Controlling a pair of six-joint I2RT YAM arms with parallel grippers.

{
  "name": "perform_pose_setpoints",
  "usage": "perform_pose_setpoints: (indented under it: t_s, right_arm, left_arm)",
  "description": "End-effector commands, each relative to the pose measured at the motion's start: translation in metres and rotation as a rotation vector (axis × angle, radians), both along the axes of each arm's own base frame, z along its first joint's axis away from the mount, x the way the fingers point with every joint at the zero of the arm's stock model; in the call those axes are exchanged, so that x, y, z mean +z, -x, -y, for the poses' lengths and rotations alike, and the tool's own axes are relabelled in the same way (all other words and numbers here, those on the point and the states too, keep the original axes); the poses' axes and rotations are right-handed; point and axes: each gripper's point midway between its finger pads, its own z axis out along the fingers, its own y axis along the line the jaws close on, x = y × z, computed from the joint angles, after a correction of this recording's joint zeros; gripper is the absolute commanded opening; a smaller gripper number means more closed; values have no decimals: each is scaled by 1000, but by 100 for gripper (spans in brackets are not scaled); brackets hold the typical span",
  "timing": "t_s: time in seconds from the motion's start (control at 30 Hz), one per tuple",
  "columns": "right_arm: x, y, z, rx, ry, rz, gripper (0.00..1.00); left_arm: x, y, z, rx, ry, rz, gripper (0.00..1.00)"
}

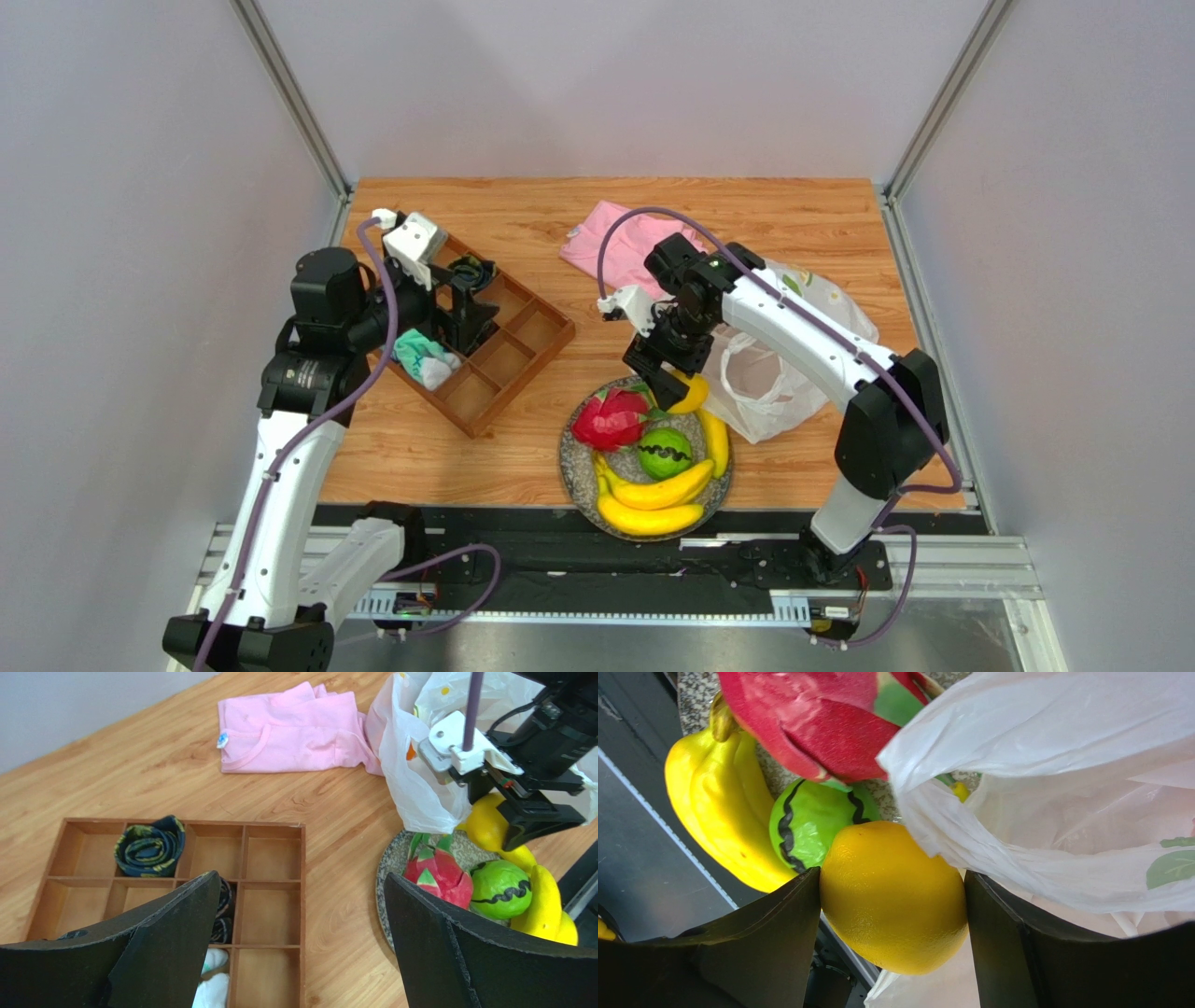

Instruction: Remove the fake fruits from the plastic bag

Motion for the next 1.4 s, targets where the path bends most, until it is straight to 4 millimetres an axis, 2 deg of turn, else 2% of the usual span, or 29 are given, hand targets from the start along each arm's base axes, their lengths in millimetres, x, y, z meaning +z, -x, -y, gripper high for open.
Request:
perform_pose_setpoints:
  t_s: [0.0,0.13,0.2,0.23,0.37,0.4,0.43,0.53,0.77,0.83,0.93,0.97,1.0,1.03,1.07,1.13,1.17,1.2,1.23,1.27,1.33,1.37]
  right_arm:
    - [-13,-17,-9,-19,-1,26,54]
    - [-25,-12,-16,-35,-21,-30,55]
    - [-33,-14,-18,-48,-13,-38,60]
    - [-38,-16,-18,-52,3,-46,66]
    - [-44,-15,-17,-49,34,-77,81]
    - [-45,-13,-15,-55,39,-85,97]
    - [-43,-12,-15,-59,36,-85,100]
    - [-24,-9,-17,-59,5,-70,100]
    - [45,-7,-14,-52,-108,78,100]
    - [65,-22,-9,-68,-115,188,100]
    - [95,-49,13,-201,-127,302,100]
    - [98,-60,31,-280,-123,309,100]
    - [101,-66,43,-339,-116,315,100]
    - [99,-71,55,-410,-106,309,100]
    - [91,-77,77,-512,-88,275,100]
    - [78,-72,87,-548,-113,181,100]
    - [69,-71,102,-593,-96,148,98]
    - [67,-69,104,-597,-113,131,93]
    - [70,-67,107,-600,-129,138,90]
    - [70,-64,108,-597,-138,137,88]
    - [78,-57,105,-572,-182,158,84]
    - [80,-54,103,-562,-200,160,83]
  left_arm:
    - [0,4,9,-46,61,-23,95]
    - [-7,2,9,-47,59,-42,94]
    - [-8,1,9,-53,57,-42,94]
    - [-7,1,9,-51,57,-40,94]
    - [-8,-2,8,-50,56,-41,94]
    - [-10,-3,8,-51,56,-47,94]
    - [-8,-3,9,-56,59,-42,94]
    - [-8,-5,12,-66,70,-52,94]
    - [-6,-16,18,-91,95,-53,94]
    - [2,-17,24,-115,99,-40,94]
    - [8,-19,41,-172,69,-22,94]
    - [5,-19,53,-212,60,-35,95]
    - [10,-18,60,-242,50,-15,95]
    - [9,-16,67,-271,38,-14,96]
    - [2,-11,86,-333,15,-26,97]
    - [-4,-7,101,-391,-59,2,97]
    - [-14,0,121,-452,-86,-15,98]
    - [-15,2,129,-479,-110,-6,98]
    - [-18,4,138,-503,-125,-13,98]
    - [-33,10,157,-553,-154,-51,98]
    - [-40,9,174,-572,-212,-44,98]
    - [-55,15,191,-621,-246,-58,98]
